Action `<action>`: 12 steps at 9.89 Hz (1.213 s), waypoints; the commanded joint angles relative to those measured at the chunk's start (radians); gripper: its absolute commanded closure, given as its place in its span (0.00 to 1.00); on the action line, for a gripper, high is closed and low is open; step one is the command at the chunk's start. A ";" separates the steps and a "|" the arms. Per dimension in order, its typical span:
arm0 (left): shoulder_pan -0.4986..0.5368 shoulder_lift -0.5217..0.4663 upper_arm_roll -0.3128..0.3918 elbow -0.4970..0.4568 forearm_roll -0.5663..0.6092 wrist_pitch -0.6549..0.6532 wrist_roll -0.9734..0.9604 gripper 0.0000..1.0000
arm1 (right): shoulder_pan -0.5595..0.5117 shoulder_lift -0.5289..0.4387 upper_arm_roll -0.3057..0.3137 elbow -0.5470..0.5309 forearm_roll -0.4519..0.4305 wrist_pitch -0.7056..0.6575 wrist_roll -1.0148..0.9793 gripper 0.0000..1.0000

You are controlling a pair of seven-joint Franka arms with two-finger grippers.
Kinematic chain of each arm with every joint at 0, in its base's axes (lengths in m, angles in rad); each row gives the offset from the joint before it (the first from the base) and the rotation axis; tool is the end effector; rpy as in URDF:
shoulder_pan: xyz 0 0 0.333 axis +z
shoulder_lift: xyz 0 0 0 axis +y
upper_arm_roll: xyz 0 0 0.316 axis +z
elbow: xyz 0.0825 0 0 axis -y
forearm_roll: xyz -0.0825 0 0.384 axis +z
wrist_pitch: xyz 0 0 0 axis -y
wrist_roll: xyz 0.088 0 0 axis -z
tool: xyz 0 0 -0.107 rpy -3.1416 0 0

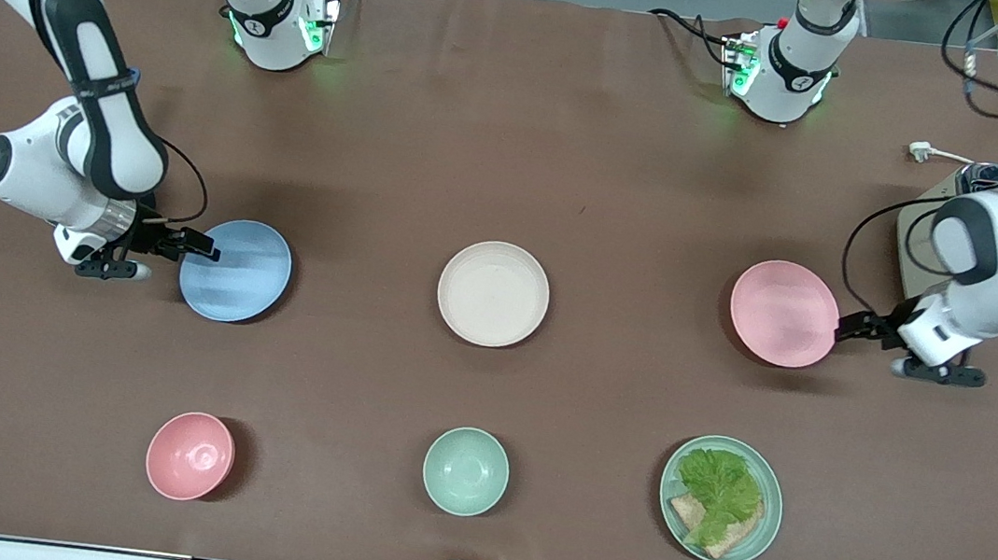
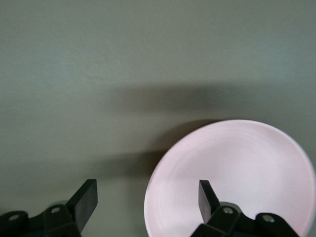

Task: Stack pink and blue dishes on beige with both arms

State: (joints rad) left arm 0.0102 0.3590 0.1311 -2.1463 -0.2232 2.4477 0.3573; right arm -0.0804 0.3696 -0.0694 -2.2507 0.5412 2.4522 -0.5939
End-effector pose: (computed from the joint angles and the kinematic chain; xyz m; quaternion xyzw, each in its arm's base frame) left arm 0.5592 0.0794 0.2299 0.9983 -0.0237 -0.0133 0.0508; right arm 0.5168 -0.0792 0.1862 -0.9871 0.0011 0.0219 0.1588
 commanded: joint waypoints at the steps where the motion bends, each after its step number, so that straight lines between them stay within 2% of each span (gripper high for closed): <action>1: 0.001 0.058 -0.039 -0.023 -0.042 0.042 0.017 0.12 | -0.012 0.012 -0.004 0.003 0.054 -0.002 -0.073 0.08; 2: 0.004 0.064 -0.050 -0.033 -0.056 0.043 0.017 0.17 | -0.012 0.012 -0.006 0.002 0.054 -0.007 -0.073 0.16; 3: 0.005 0.063 -0.050 -0.038 -0.061 0.042 0.022 0.34 | -0.015 0.014 -0.006 0.000 0.054 -0.007 -0.075 0.29; 4: 0.005 0.063 -0.051 -0.050 -0.062 0.043 0.026 0.45 | -0.015 0.015 -0.006 0.000 0.054 -0.009 -0.078 0.45; 5: 0.007 0.063 -0.051 -0.058 -0.064 0.043 0.034 0.52 | -0.016 0.015 -0.007 0.000 0.054 -0.013 -0.081 0.60; 6: 0.008 0.064 -0.051 -0.061 -0.065 0.043 0.037 0.54 | -0.016 0.015 -0.012 0.000 0.054 -0.013 -0.080 0.75; 7: 0.008 0.064 -0.051 -0.064 -0.067 0.043 0.034 0.58 | -0.021 0.023 -0.012 0.003 0.059 -0.012 -0.078 0.97; 9: 0.008 0.060 -0.050 -0.070 -0.067 0.040 0.042 0.93 | -0.016 0.025 -0.033 0.031 0.063 -0.059 -0.064 1.00; 10: 0.007 0.051 -0.051 -0.069 -0.065 0.034 0.049 1.00 | -0.010 0.016 -0.058 0.080 0.063 -0.159 -0.046 1.00; 12: 0.008 0.011 -0.050 -0.057 -0.067 -0.034 0.097 1.00 | 0.004 -0.007 -0.102 0.225 0.049 -0.399 0.038 1.00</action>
State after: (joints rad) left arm 0.0146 0.3788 0.0831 -2.1921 -0.2724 2.4435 0.4141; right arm -0.0870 0.3879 -0.1476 -2.1069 0.5869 2.1757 -0.6125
